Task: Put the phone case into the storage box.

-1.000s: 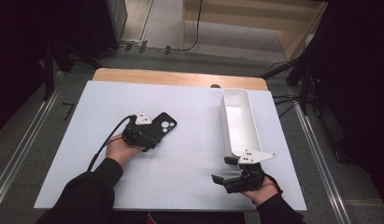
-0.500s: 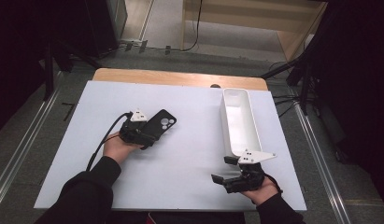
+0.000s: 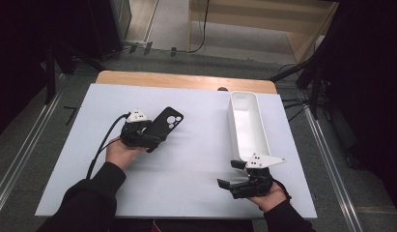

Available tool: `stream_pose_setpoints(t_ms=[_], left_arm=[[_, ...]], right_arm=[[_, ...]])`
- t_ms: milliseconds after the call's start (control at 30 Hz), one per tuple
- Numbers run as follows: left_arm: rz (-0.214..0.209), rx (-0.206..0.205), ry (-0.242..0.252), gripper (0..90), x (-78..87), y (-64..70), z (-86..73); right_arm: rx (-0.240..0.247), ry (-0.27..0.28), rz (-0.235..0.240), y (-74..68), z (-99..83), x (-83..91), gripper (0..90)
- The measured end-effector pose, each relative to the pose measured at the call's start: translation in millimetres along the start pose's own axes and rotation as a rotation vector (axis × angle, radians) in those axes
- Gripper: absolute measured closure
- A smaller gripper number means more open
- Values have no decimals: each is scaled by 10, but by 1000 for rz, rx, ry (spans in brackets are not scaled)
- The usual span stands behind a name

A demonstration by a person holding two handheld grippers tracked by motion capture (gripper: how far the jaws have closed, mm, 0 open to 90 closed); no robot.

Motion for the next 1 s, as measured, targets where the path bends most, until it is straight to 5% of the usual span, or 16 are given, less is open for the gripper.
stream_pose_setpoints(t_ms=[600, 1000], left_arm=[[-7, 49, 51, 145, 155, 168, 66], [26, 71, 84, 145, 220, 273, 54]], right_arm=[[1, 30, -12, -94, 140, -2, 124], [-14, 50, -5, -190, 293, -27, 124]])
Point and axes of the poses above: each handheld gripper's, and its own axes: x roughly backward along the jaws, z roughly out of its top, y roughly to its right, the point moved 3 cm from there along -x, roughly forward along the jaws, and after that the axes turned 3 degrees about -x, right-handed, at the moved point
